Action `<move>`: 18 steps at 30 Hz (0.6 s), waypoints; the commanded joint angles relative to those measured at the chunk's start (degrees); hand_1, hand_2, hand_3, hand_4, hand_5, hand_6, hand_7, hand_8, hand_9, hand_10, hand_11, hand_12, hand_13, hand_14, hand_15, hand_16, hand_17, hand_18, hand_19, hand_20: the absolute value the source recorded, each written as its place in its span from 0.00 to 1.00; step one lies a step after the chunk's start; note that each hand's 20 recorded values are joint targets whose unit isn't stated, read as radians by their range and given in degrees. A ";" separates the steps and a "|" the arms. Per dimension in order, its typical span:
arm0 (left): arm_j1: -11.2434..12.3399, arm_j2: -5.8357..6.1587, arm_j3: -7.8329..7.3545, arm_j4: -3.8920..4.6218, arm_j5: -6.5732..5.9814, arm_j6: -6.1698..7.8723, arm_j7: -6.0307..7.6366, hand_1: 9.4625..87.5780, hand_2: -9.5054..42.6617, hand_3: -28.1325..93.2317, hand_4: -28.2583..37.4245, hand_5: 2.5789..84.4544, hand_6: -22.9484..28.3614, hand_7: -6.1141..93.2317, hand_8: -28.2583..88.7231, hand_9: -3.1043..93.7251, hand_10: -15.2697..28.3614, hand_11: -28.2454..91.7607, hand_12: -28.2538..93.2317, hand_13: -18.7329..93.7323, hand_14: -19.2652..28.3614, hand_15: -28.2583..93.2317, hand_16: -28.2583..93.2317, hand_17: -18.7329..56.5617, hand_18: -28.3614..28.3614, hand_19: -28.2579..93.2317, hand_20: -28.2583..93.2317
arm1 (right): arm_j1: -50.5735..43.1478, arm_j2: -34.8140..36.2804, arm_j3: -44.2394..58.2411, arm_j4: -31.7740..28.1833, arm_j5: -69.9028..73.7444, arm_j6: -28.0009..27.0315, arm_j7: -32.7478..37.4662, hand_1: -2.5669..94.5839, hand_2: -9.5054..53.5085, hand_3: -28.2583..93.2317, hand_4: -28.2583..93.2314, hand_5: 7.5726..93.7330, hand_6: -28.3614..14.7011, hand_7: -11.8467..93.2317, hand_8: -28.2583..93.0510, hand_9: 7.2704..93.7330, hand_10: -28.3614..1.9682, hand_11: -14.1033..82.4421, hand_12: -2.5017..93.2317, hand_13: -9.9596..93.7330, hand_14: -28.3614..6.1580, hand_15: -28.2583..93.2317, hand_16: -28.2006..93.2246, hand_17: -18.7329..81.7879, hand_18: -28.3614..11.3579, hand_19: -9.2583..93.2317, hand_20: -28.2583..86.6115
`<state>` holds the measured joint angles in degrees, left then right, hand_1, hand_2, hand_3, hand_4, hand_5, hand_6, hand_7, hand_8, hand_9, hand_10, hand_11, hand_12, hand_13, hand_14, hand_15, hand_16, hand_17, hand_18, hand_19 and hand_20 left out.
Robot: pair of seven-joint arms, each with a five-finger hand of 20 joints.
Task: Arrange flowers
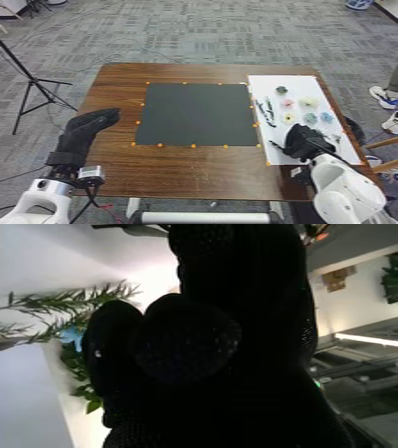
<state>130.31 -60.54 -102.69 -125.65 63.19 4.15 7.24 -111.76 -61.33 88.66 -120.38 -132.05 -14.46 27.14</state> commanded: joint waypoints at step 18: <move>0.62 1.16 -1.03 3.61 -1.67 5.13 1.13 0.25 0.17 0.79 0.19 0.58 0.52 0.22 0.19 0.50 0.66 0.41 0.35 0.48 0.76 0.38 0.24 0.30 0.65 0.26 0.34 | 7.95 -1.60 0.26 -7.87 15.54 5.88 -3.44 0.97 0.00 0.00 0.70 0.80 0.61 0.38 0.44 1.00 0.69 0.39 0.47 1.00 0.81 0.72 0.49 0.86 0.43 1.00 0.62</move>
<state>130.34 -60.06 -102.96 -124.60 62.47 5.22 7.43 -110.25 -61.45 94.14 -129.09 -119.02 -8.60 24.54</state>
